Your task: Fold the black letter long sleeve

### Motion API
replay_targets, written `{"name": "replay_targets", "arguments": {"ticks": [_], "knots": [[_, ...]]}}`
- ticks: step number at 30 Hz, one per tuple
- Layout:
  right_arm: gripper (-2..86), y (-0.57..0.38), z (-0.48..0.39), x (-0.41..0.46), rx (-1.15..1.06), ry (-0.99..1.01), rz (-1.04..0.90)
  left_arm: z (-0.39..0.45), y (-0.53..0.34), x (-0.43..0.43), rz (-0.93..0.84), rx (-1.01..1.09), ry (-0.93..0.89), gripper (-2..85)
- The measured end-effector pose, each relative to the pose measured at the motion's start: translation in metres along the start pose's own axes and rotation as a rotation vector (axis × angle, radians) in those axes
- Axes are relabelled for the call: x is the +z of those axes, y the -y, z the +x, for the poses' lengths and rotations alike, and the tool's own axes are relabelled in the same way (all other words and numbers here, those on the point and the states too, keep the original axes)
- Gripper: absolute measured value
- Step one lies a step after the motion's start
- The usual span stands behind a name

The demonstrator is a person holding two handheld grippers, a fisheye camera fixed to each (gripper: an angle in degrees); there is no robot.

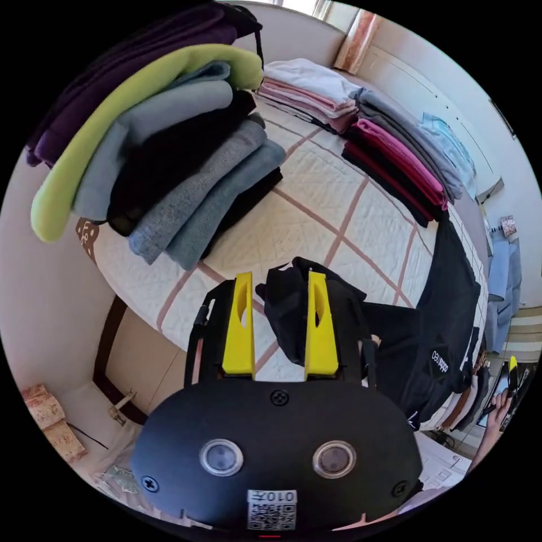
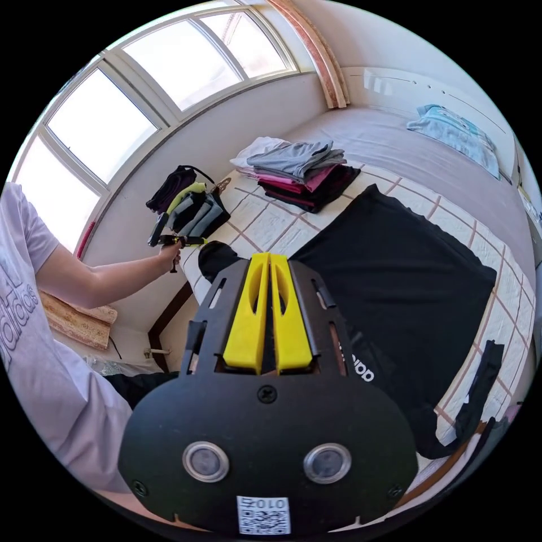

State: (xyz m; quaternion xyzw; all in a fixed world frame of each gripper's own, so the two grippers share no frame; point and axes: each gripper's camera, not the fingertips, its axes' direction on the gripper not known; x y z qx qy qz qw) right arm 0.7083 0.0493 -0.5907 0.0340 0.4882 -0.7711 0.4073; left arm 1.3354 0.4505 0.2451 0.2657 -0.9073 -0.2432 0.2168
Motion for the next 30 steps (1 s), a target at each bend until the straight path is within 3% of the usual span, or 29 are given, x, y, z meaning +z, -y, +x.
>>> {"name": "replay_targets", "arguments": {"ticks": [3,6,9,12,14,15,17,21,26,30], "knots": [[10.1,0.008,-0.009,-0.001,-0.005,0.009,0.006,-0.002,0.003,0.036,-0.133,-0.062,0.001,6.8],[10.1,0.009,-0.013,-0.011,-0.024,-0.014,0.019,-0.005,-0.018,0.037,-0.06,-0.185,-0.018,4.6],[9.9,0.001,-0.008,-0.02,-0.023,-0.038,0.018,0.013,-0.034,0.003,0.139,-0.191,-0.092,3.6],[9.5,-0.013,0.005,-0.026,0.012,-0.055,0.022,0.091,-0.039,-0.061,0.336,0.06,-0.129,4.0],[9.1,-0.023,0.015,-0.028,0.046,-0.069,0.028,0.207,-0.06,-0.111,0.445,0.436,-0.173,5.6],[8.9,-0.029,0.023,-0.029,0.07,-0.078,0.03,0.235,-0.07,-0.118,0.462,0.527,-0.213,6.3],[8.4,-0.038,0.036,-0.031,0.107,-0.103,0.026,0.322,-0.116,-0.12,0.408,0.77,-0.427,10.7],[7.0,-0.059,0.068,-0.033,0.186,-0.133,-0.007,0.374,-0.175,-0.077,0.193,0.894,-0.468,15.2],[4.7,-0.096,0.108,-0.008,0.322,-0.113,-0.094,0.341,-0.235,-0.011,0.044,0.947,-0.148,16.5],[2.9,-0.126,0.131,0.024,0.457,-0.096,-0.085,0.311,-0.245,0.043,-0.124,0.988,0.004,16.9]]}}
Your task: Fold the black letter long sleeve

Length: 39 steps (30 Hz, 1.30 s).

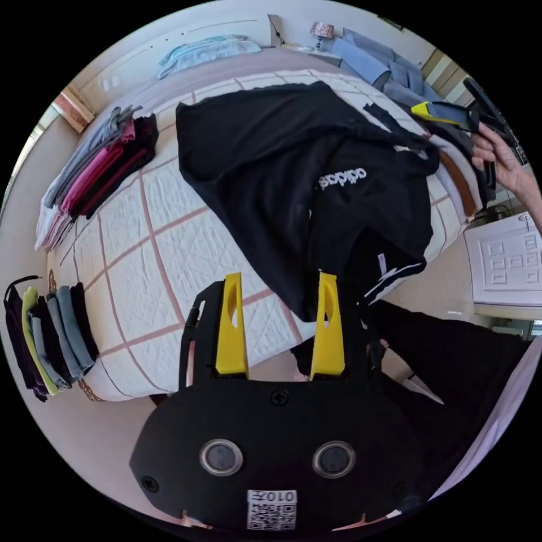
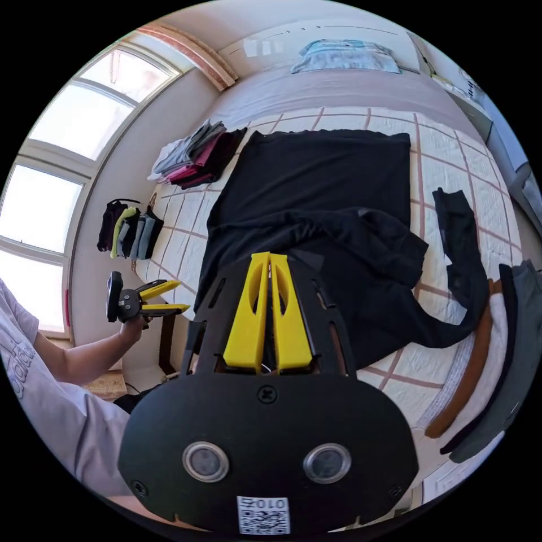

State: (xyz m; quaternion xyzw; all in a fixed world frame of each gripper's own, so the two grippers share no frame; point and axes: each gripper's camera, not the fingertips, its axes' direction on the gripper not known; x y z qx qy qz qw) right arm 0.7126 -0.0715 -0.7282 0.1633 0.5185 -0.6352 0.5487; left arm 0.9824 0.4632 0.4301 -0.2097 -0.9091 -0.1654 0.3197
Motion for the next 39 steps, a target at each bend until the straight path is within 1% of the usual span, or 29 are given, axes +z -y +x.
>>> {"name": "replay_targets", "arguments": {"ticks": [2,4,6,7,9,11,12,14,16,18,21,23,26,29,30,33,35,39], "knots": [[3.3,0.001,0.003,0.018,0.01,0.003,-0.002,-0.004,-0.005,0.021,-0.045,0.011,-0.006,16.9],[4.3,0.006,0.001,0.037,-0.012,-0.047,-0.008,-0.003,-0.002,0.031,-0.074,0.02,0.0,16.8],[5.9,0.019,-0.008,0.06,-0.084,-0.198,-0.014,0.002,0.003,0.033,-0.073,0.044,0.015,16.9],[6.1,0.023,-0.012,0.065,-0.113,-0.24,-0.012,0.007,0.006,0.032,-0.061,0.075,0.048,16.9],[7.1,0.037,-0.026,0.095,-0.245,-0.459,-0.019,0.016,0.011,0.034,-0.067,0.146,0.103,16.8],[7.6,0.045,-0.026,0.124,-0.313,-0.595,-0.053,0.025,0.013,0.043,-0.102,0.244,0.151,16.7],[7.9,0.048,-0.022,0.145,-0.349,-0.654,-0.1,0.026,0.013,0.045,-0.106,0.265,0.16,16.7],[8.2,0.047,-0.008,0.17,-0.354,-0.697,-0.149,0.025,0.009,0.047,-0.102,0.325,0.188,16.5],[8.8,0.043,0.008,0.186,-0.343,-0.691,-0.188,0.018,0.005,0.042,-0.075,0.349,0.186,16.4],[9.7,0.032,0.026,0.202,-0.343,-0.725,-0.232,0.003,0.004,0.03,-0.029,0.314,0.168,16.3],[10.6,0.019,0.04,0.212,-0.381,-0.756,-0.24,-0.034,0.008,0.004,0.095,0.247,0.111,15.9],[10.9,0.014,0.046,0.219,-0.418,-0.725,-0.256,-0.057,0.022,-0.01,0.158,0.286,0.126,15.7],[10.7,0.008,0.053,0.241,-0.497,-0.713,-0.323,-0.085,0.054,-0.016,0.201,0.382,0.172,15.3],[9.3,0.009,0.057,0.253,-0.542,-0.696,-0.341,-0.118,0.096,-0.026,0.225,0.481,0.185,15.0],[8.2,0.012,0.059,0.254,-0.548,-0.673,-0.36,-0.126,0.105,-0.028,0.226,0.5,0.174,14.9],[5.0,0.02,0.063,0.24,-0.562,-0.623,-0.371,-0.163,0.148,-0.033,0.198,0.593,0.048,14.5],[4.2,0.027,0.062,0.222,-0.579,-0.585,-0.364,-0.187,0.175,-0.03,0.126,0.666,-0.069,14.1],[3.4,0.044,0.048,0.168,-0.663,-0.517,-0.366,-0.223,0.202,-0.016,-0.007,0.691,-0.213,12.6]]}}
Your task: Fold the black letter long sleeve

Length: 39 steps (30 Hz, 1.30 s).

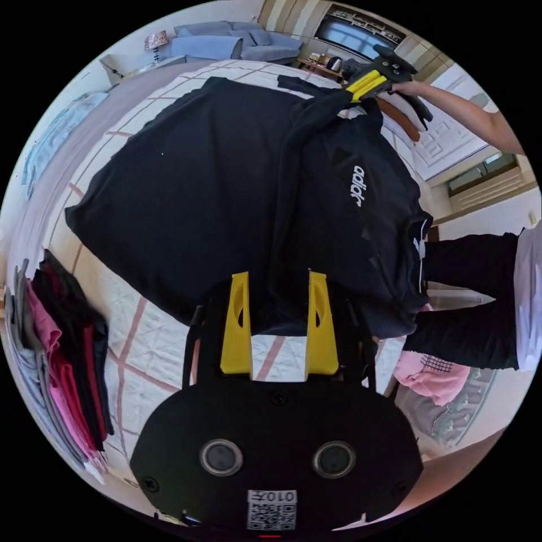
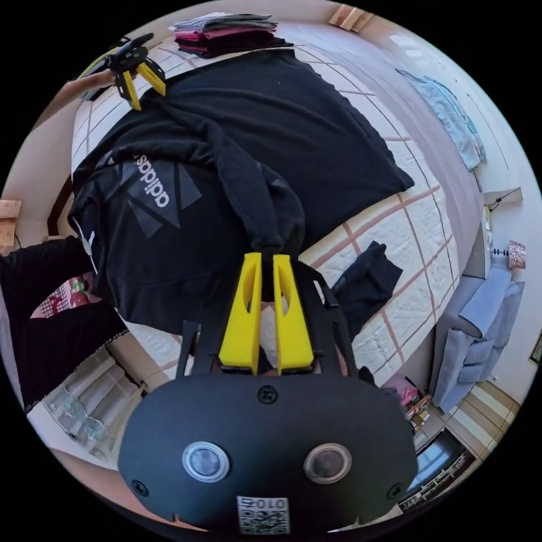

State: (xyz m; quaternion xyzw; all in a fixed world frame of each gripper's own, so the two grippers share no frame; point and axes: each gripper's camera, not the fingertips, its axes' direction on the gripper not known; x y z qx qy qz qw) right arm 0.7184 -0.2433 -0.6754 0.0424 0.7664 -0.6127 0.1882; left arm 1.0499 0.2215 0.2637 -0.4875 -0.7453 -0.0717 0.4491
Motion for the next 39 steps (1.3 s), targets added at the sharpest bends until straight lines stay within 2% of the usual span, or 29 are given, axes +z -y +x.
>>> {"name": "replay_targets", "arguments": {"ticks": [3,8,10,11,13,14,15,17,19,22,24,25,26,27,28,31,33,37,39], "knots": [[3.2,0.012,0.007,-0.048,-0.147,0.038,-0.027,-0.021,-0.009,-0.005,-0.021,0.037,-0.185,9.9],[3.5,0.07,0.045,-0.102,-0.36,0.078,-0.263,-0.044,-0.047,-0.03,-0.089,0.047,-0.185,4.1],[3.9,0.109,0.078,-0.105,-0.352,0.075,-0.352,-0.057,-0.062,-0.039,-0.075,0.021,-0.217,2.9],[4.3,0.141,0.108,-0.101,-0.301,0.052,-0.372,-0.065,-0.07,-0.045,-0.056,0.001,-0.231,2.4],[5.1,0.19,0.168,-0.094,-0.054,-0.097,-0.319,-0.078,-0.078,-0.05,-0.043,-0.031,-0.254,1.8],[5.6,0.208,0.199,-0.09,0.07,-0.189,-0.241,-0.086,-0.082,-0.051,-0.036,-0.051,-0.274,1.6],[6.0,0.215,0.217,-0.084,0.131,-0.214,-0.163,-0.089,-0.084,-0.051,-0.033,-0.06,-0.279,1.5],[6.5,0.215,0.23,-0.074,0.231,-0.168,-0.136,-0.099,-0.091,-0.055,-0.004,-0.088,-0.296,1.4],[6.8,0.2,0.214,-0.066,0.255,-0.126,-0.072,-0.106,-0.098,-0.062,0.033,-0.111,-0.301,1.4],[6.9,0.152,0.141,-0.042,0.196,0.037,0.048,-0.117,-0.117,-0.069,0.118,-0.168,-0.328,1.6],[6.4,0.101,0.068,-0.011,0.167,0.413,0.175,-0.12,-0.128,-0.074,0.17,-0.192,-0.337,1.6],[6.3,0.088,0.048,-0.003,0.166,0.538,0.216,-0.123,-0.135,-0.076,0.196,-0.207,-0.344,1.6],[6.2,0.063,0.008,0.016,0.186,0.759,0.29,-0.127,-0.14,-0.077,0.215,-0.221,-0.356,1.5],[6.3,0.042,-0.032,0.033,0.245,0.901,0.319,-0.129,-0.143,-0.077,0.224,-0.228,-0.363,1.4],[6.5,0.032,-0.052,0.041,0.28,0.95,0.328,-0.133,-0.148,-0.079,0.237,-0.237,-0.379,1.2],[7.7,-0.002,-0.14,0.051,0.397,0.981,0.369,-0.144,-0.154,-0.084,0.221,-0.217,-0.399,0.8],[8.6,-0.007,-0.183,0.05,0.451,0.931,0.316,-0.151,-0.155,-0.087,0.207,-0.196,-0.418,0.5],[8.2,-0.002,-0.217,0.048,0.496,0.928,0.238,-0.163,-0.151,-0.093,0.155,-0.135,-0.455,0.2],[6.2,0.003,-0.226,0.042,0.482,0.858,0.206,-0.166,-0.147,-0.095,0.135,-0.11,-0.465,0.2]]}}
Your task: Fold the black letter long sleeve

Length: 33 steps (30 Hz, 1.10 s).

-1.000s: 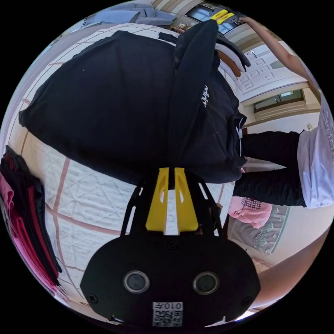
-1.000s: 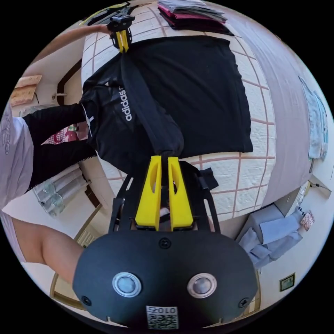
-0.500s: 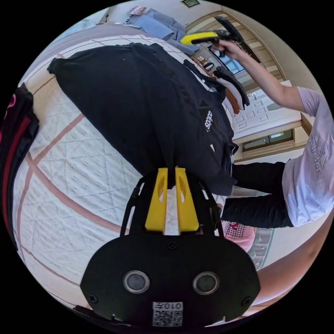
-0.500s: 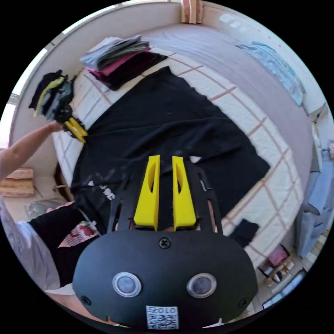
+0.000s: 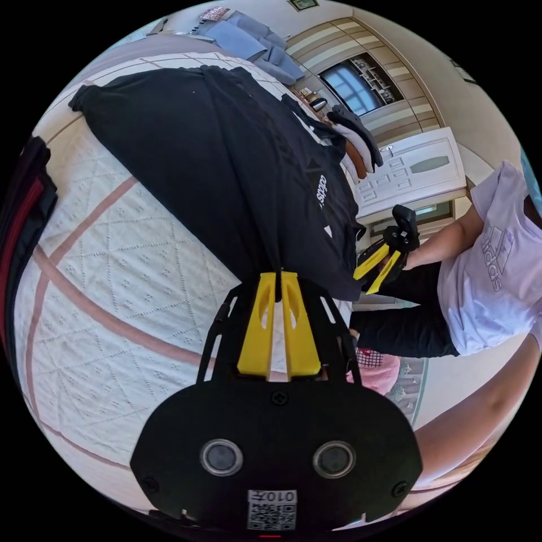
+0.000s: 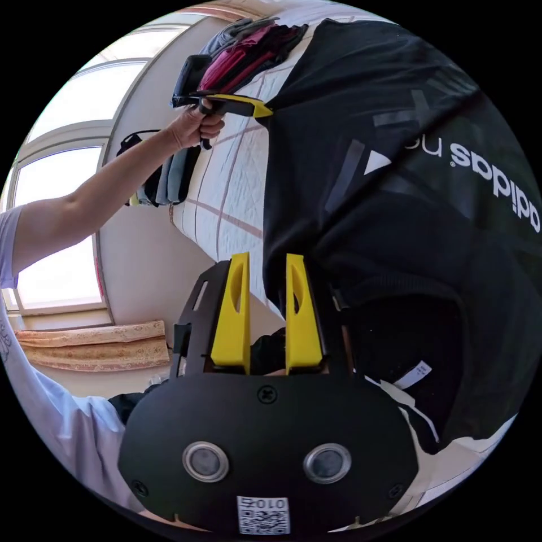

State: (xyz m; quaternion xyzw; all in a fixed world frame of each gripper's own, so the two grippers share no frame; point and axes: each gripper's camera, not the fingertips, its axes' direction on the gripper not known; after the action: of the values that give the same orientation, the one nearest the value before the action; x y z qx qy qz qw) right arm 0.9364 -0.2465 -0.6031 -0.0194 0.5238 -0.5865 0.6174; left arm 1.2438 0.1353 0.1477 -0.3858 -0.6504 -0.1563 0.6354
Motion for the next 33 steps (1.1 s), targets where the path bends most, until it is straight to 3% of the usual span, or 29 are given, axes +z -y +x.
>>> {"name": "replay_targets", "arguments": {"ticks": [7,14,18,22,25,28,33], "knots": [[3.3,-0.011,-0.03,0.006,0.011,0.036,-0.021,-0.009,0.008,-0.001,-0.108,0.043,-0.035,0.2],[2.5,-0.024,-0.043,0.017,-0.021,0.018,0.034,-0.029,0.002,0.024,-0.163,-0.057,-0.009,0.2],[1.8,-0.038,-0.05,0.001,-0.043,0.039,0.025,-0.029,-0.01,0.031,-0.073,-0.15,0.009,0.3],[1.5,-0.07,-0.062,-0.02,-0.057,0.043,0.012,0.0,-0.038,0.03,0.118,-0.294,0.186,0.3],[1.6,-0.096,-0.074,-0.07,-0.137,-0.076,0.073,0.036,-0.064,0.039,0.248,-0.441,0.366,0.1],[2.2,-0.113,-0.058,-0.158,-0.15,-0.307,0.223,0.084,-0.066,0.069,0.366,-0.445,0.414,0.0],[7.2,-0.142,0.041,-0.325,0.156,-0.846,0.333,0.156,0.003,0.169,0.265,-0.275,0.351,-0.1]]}}
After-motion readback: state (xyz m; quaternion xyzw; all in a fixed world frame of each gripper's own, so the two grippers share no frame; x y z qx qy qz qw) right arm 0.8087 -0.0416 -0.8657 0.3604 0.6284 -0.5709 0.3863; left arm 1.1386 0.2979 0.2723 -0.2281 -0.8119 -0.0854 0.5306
